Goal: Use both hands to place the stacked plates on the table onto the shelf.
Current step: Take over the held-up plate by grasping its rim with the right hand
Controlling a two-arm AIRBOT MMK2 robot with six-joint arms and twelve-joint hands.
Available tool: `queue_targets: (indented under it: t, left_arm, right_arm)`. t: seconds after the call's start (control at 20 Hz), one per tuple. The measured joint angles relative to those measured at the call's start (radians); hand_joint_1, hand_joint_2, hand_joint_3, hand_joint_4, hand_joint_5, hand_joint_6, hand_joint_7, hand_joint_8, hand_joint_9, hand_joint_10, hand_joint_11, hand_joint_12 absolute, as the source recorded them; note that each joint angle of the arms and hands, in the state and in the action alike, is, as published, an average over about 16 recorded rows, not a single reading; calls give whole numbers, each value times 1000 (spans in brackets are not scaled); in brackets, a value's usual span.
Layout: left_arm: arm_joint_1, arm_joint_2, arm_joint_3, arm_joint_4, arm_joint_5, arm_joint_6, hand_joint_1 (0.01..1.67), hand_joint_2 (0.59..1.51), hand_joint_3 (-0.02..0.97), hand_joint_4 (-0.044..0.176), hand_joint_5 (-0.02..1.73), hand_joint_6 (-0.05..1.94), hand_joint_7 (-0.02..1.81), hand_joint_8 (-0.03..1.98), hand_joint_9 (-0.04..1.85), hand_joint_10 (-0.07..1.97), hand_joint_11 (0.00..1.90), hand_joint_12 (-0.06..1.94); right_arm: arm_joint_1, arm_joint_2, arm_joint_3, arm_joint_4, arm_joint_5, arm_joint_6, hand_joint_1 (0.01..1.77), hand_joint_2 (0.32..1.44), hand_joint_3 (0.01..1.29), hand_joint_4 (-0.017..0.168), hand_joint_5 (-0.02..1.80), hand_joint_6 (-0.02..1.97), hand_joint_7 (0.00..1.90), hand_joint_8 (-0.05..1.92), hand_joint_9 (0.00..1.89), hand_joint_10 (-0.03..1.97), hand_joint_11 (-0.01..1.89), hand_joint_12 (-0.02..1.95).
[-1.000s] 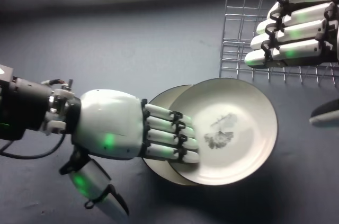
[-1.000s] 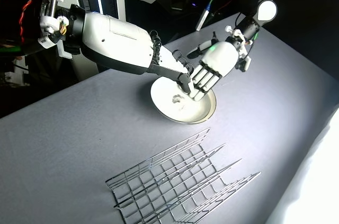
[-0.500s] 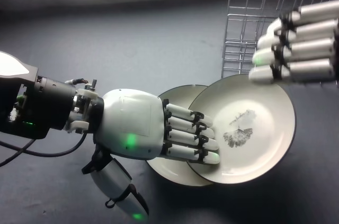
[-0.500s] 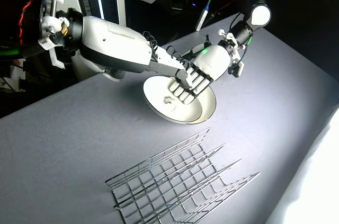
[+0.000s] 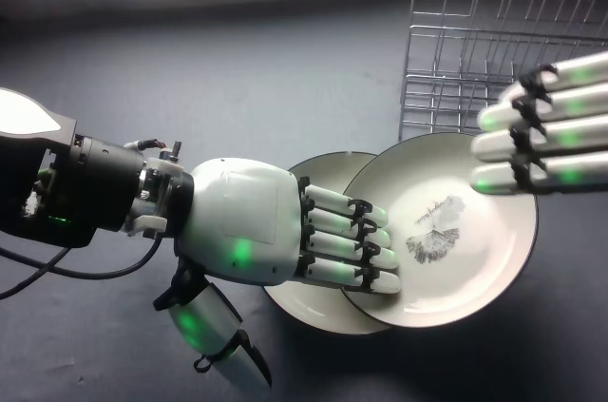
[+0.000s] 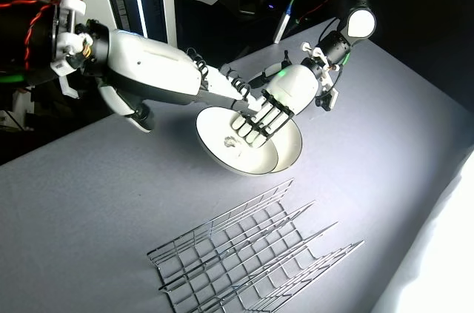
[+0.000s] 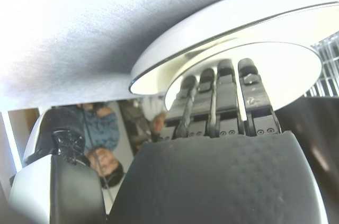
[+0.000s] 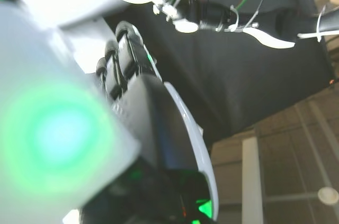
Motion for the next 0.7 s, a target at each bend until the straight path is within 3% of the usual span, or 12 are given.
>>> queue_targets:
  t: [0.4,0.7]
  left_arm:
    - [-6,-5,3,6,-1,-2,14,1030,21,-10,-16,-33,-14,-27,16,5,14,3]
    - [-7,-8,6,8,-3,-4,14,1037,20,-10,-16,-33,-14,-27,18,5,14,4]
  right_arm:
    - [-61,-27,0,4,-16,1,1199,808,13,2,21,8,20,1,43,14,22,626]
    - [-112,-64,3,8,-49,2,1197,829,14,2,20,8,20,1,41,15,21,579]
